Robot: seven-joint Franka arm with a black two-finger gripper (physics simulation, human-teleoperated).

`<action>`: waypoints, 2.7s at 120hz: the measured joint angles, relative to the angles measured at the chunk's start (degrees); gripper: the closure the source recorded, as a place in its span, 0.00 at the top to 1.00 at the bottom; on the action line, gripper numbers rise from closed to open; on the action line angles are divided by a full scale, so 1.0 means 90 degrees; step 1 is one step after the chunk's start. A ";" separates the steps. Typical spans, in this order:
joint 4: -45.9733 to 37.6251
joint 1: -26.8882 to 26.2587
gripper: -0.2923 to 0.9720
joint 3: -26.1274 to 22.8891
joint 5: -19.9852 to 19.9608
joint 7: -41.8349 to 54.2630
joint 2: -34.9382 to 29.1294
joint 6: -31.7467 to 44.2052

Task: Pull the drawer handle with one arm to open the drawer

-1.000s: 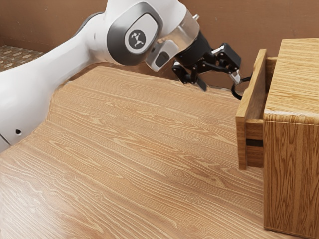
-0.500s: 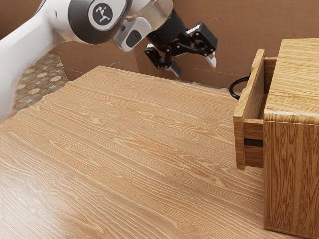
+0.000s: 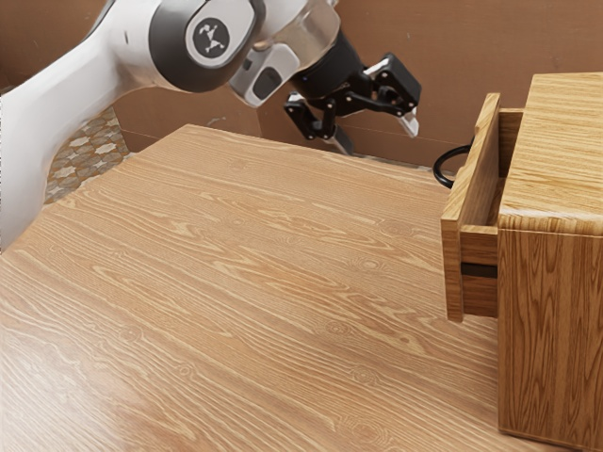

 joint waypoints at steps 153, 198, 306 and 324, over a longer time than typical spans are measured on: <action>-0.0334 0.0320 0.76 0.0738 0.0661 -0.0365 -0.0881 -0.0325; 0.0050 0.0294 0.77 0.0453 0.0796 -0.1779 -0.1349 -0.1504; 0.0039 0.1685 0.77 -0.1864 0.1093 -0.1394 0.0101 -0.1009; -0.0328 0.1800 0.77 -0.1838 0.1234 -0.1340 -0.0072 -0.0952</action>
